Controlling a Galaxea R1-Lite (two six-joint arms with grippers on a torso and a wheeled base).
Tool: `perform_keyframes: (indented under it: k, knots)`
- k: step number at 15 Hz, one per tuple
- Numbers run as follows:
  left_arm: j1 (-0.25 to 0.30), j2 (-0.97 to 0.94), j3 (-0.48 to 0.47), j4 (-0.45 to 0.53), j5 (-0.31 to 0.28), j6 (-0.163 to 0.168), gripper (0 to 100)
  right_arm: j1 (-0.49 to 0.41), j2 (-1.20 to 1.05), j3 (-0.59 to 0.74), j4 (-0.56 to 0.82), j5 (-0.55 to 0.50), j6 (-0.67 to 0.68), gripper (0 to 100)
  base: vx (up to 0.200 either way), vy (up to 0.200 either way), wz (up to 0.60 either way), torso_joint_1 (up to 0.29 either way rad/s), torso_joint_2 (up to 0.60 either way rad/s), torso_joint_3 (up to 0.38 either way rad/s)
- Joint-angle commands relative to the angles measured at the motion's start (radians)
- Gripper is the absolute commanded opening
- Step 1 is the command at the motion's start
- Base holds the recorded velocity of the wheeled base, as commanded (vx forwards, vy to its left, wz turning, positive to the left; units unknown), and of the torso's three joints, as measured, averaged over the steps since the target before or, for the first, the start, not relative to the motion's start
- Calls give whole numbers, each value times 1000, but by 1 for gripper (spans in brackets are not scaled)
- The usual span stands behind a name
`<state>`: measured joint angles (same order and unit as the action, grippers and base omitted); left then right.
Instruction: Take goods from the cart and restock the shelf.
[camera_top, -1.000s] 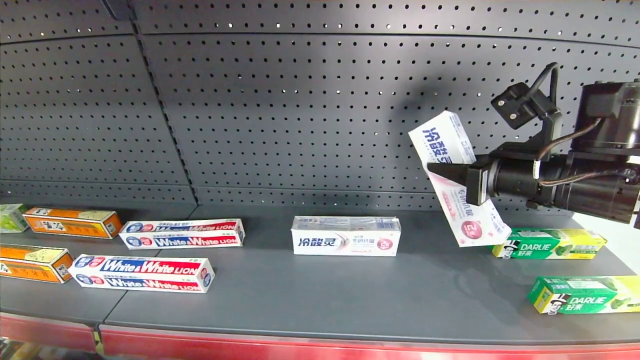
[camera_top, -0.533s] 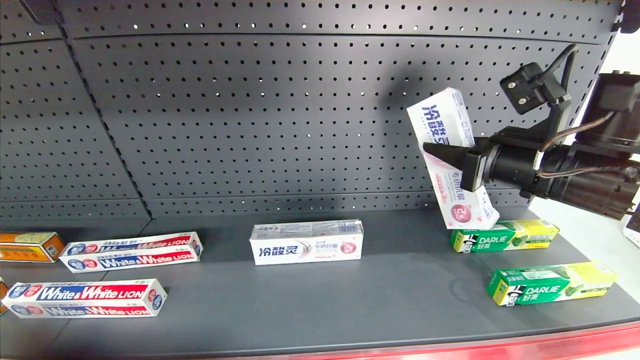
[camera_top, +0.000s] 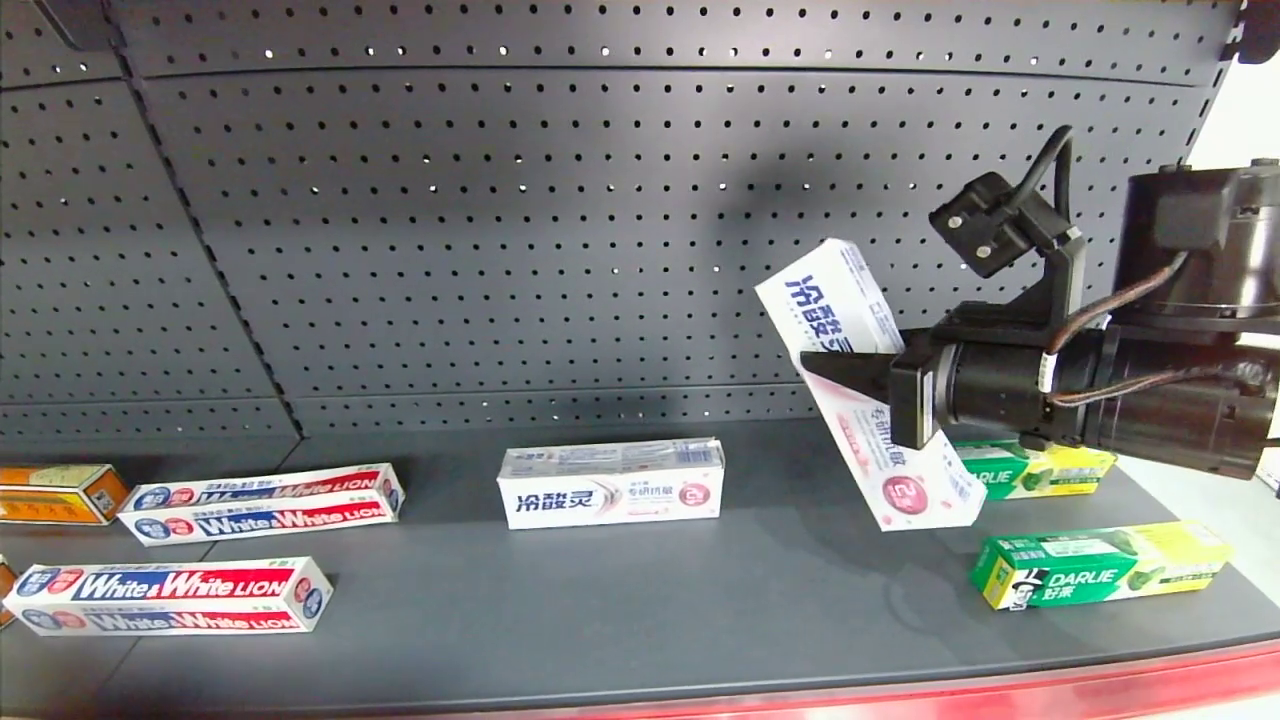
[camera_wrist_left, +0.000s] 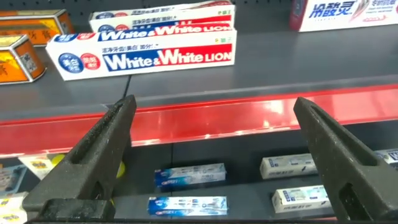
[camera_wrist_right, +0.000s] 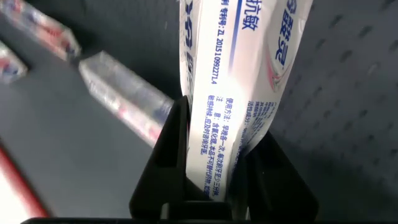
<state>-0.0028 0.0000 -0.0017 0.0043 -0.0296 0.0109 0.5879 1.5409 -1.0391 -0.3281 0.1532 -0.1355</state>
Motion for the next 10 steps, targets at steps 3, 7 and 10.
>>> perform_keyframes:
  k: [3,7,10]
  knots:
    - [0,0,0,0,-3,4,100,53,-24,-62,123,-69,1,0,0,0,0,0,0,0]
    - [-2,0,0,2,-32,34,100,75,-44,-116,310,-130,27,0,0,0,0,0,0,0]
    - [0,0,-23,11,-61,60,100,93,-64,-121,350,-149,27,0,0,0,0,0,0,0]
